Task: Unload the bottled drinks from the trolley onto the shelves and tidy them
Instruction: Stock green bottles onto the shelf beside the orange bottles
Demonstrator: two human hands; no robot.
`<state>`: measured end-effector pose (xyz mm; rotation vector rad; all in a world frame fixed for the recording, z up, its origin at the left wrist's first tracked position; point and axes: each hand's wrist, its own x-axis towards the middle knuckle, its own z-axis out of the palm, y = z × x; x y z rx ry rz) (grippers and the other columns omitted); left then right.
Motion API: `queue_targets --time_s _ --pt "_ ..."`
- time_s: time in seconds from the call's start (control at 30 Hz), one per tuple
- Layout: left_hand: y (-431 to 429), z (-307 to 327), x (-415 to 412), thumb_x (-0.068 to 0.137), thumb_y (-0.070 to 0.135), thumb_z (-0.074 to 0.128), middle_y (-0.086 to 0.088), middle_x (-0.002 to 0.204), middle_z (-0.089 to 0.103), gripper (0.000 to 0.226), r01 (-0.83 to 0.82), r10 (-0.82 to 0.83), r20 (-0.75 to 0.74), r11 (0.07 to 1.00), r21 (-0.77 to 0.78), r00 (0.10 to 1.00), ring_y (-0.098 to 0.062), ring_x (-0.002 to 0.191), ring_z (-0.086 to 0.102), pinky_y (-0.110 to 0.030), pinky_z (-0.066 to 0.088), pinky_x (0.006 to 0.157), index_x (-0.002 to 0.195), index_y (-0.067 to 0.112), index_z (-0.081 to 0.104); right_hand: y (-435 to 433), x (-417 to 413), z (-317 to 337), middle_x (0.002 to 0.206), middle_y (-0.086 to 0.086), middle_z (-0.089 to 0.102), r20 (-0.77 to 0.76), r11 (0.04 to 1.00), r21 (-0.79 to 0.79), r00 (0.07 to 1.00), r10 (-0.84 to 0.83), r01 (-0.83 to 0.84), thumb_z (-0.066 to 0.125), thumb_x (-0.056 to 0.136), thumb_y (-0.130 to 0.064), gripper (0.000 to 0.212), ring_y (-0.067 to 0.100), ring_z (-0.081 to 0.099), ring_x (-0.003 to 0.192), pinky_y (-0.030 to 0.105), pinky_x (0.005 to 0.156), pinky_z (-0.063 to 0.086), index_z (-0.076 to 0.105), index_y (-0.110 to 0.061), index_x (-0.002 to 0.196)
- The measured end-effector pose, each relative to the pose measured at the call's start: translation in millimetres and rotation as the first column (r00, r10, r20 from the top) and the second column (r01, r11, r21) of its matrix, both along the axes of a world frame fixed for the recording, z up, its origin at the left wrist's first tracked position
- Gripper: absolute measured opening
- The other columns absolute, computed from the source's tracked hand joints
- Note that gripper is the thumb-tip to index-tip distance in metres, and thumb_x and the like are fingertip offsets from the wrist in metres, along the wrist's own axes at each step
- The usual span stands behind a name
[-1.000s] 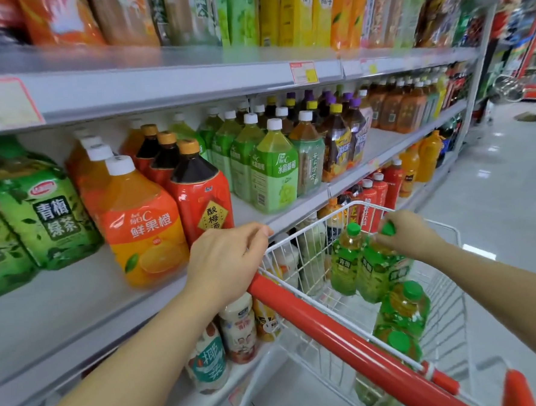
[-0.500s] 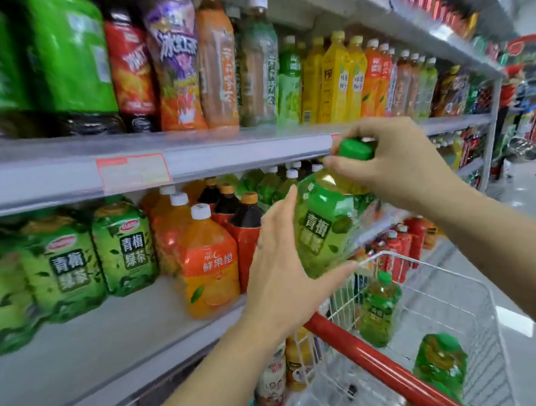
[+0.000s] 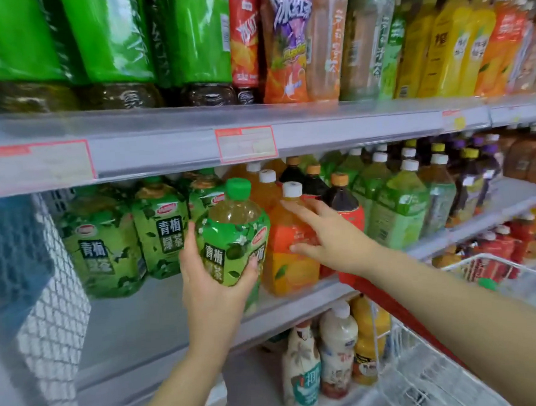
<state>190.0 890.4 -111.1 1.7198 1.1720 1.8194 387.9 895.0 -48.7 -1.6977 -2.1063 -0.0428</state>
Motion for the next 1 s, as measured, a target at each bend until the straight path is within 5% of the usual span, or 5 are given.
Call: queue_targets --time_s 0.43,0.57,0.73,0.87,1.0 --pt "63 -5 17 0.079 0.025 0.072 -0.002 0.156 0.006 0.105 -0.015 0.006 -0.044 0.978 -0.208 0.999 0.005 0.126 0.012 -0.016 0.010 0.099 0.149 0.023 -0.006 8 -1 -19 0.149 0.012 0.024 0.161 0.980 0.184 0.982 -0.101 0.070 0.061 0.086 -0.034 0.078 0.031 0.040 0.128 0.046 0.082 0.053 0.012 -0.040 0.146" --pt "69 0 10 0.080 0.039 0.068 -0.012 0.156 -0.004 0.112 -0.087 0.020 -0.184 0.928 -0.364 0.983 -0.028 0.143 0.008 -0.043 0.021 0.111 0.146 0.025 -0.021 7 -4 -19 0.153 0.013 0.017 0.157 0.984 0.166 0.983 -0.099 0.072 0.061 0.087 -0.032 0.080 0.032 0.034 0.133 0.043 0.087 0.050 0.008 -0.039 0.147" --pt "29 -4 23 0.086 0.023 0.062 -0.006 0.143 0.018 0.076 -0.179 0.185 -0.225 0.983 0.048 0.957 -0.026 0.133 0.024 -0.047 0.031 0.108 0.147 0.016 0.017 -9 15 -1 0.157 0.006 0.009 0.100 0.998 0.030 0.993 0.057 -0.060 0.058 0.090 -0.031 0.074 0.020 0.048 0.122 0.034 0.097 0.044 0.010 -0.040 0.146" --pt "-10 8 66 0.086 0.021 0.049 0.000 0.122 0.046 0.043 0.133 0.010 -0.370 0.923 0.360 0.929 -0.014 0.117 0.043 -0.034 0.032 0.103 0.129 0.020 0.043 -42 69 16 0.143 -0.001 0.041 0.038 0.991 0.130 0.999 0.009 -0.014 0.057 0.091 -0.028 0.045 0.012 0.045 0.122 0.020 0.100 0.033 0.045 -0.029 0.135" --pt "-27 16 126 0.091 0.038 0.041 0.013 0.116 0.056 0.034 0.466 -0.353 -0.582 0.883 0.050 0.732 -0.007 0.112 0.047 -0.040 0.035 0.103 0.122 0.029 0.053 -82 155 8 0.116 -0.003 0.059 0.071 0.971 0.027 0.969 -0.238 0.236 0.058 0.090 -0.025 0.029 0.008 0.052 0.097 0.023 0.087 0.040 0.061 -0.019 0.119"
